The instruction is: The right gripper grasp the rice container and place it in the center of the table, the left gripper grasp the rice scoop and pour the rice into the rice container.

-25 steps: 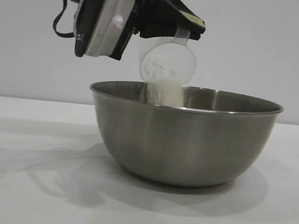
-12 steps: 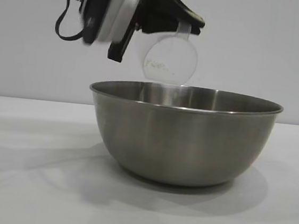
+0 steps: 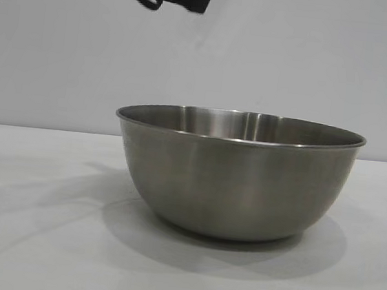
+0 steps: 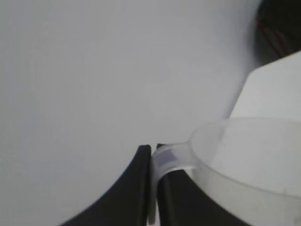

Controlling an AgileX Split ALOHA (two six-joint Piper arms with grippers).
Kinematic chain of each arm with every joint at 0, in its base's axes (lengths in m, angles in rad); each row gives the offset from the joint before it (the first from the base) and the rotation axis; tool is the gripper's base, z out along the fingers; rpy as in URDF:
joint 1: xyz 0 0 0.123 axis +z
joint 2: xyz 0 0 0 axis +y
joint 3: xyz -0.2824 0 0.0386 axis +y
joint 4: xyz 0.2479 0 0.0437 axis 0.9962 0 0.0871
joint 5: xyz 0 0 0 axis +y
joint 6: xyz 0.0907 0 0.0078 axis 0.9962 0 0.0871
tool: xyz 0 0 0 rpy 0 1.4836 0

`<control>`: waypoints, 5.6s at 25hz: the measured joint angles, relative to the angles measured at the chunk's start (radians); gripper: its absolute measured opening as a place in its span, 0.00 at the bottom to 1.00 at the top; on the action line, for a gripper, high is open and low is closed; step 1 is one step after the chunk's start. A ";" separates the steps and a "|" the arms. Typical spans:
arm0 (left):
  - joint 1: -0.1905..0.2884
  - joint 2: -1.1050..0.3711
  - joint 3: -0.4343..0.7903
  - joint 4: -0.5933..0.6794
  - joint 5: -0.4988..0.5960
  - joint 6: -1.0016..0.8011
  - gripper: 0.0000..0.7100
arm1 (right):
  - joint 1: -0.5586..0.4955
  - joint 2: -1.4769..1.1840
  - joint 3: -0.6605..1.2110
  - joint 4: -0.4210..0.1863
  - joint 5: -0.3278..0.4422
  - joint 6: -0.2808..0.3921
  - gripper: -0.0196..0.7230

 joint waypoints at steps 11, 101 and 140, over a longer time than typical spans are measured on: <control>0.124 -0.036 0.295 -0.283 0.012 -0.085 0.00 | 0.000 0.000 0.000 0.000 0.000 0.000 0.51; 0.402 -1.684 0.444 -0.186 1.946 -0.210 0.32 | 0.000 0.000 0.000 -0.021 0.000 0.032 0.51; 0.402 -1.929 0.477 -0.251 2.141 -0.188 0.32 | 0.000 -0.038 0.000 -0.008 0.000 0.009 0.51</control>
